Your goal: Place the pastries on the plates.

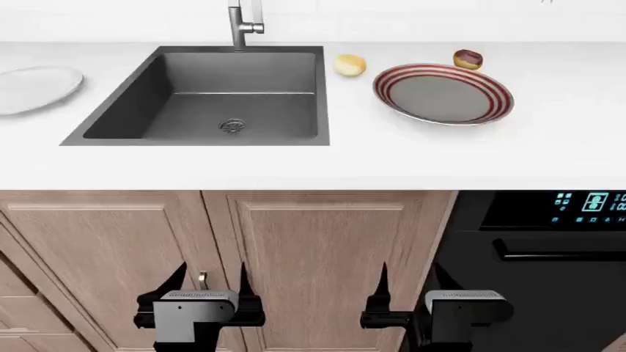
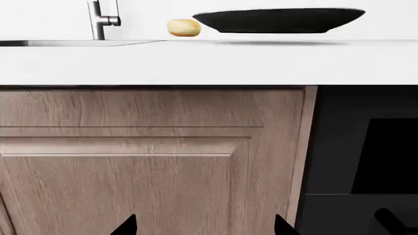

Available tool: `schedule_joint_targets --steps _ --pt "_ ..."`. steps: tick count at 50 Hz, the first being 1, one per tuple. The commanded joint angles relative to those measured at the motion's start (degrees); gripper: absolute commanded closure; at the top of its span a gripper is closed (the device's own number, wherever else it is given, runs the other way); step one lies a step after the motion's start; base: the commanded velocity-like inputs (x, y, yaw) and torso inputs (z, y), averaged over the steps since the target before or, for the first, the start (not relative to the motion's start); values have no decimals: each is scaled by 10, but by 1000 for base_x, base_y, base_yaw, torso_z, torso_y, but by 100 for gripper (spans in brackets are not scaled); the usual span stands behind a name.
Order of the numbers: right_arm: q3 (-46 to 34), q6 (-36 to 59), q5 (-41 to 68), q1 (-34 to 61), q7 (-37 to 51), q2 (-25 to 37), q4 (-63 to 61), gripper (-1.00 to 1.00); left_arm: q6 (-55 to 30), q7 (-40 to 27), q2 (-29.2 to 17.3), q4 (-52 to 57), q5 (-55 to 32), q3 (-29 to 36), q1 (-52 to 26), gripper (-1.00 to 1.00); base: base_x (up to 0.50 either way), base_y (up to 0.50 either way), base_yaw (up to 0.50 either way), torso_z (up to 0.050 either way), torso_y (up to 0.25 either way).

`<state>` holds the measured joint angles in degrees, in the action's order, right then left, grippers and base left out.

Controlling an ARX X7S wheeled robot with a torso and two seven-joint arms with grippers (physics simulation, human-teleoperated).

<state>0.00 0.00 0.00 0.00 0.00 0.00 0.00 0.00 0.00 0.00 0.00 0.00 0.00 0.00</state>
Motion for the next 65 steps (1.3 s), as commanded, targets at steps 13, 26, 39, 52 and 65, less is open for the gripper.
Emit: schedule_joint_targets --steps 13,26,39,52,65 --pt "-36 13 22 -1 38 28 -7 -100 -3 -36 -32 -3 -31 23 -3 -100 0 0 0 0 0" --pt "-54 12 25 -5 56 38 -12 -100 28 -50 -41 -4 -33 39 0 -100 0 0 0 35 0" --pt "-65 10 31 -6 70 47 -11 -100 33 -57 -52 -9 -38 52 -2 -100 0 0 0 50 0" --pt "-74 11 40 0 79 55 -6 -100 43 -72 -59 -13 -36 64 -2 -100 0 0 0 15 0" --pt "-82 10 47 -1 89 63 -7 -100 53 -77 -70 -10 -47 69 2 -100 0 0 0 31 0"
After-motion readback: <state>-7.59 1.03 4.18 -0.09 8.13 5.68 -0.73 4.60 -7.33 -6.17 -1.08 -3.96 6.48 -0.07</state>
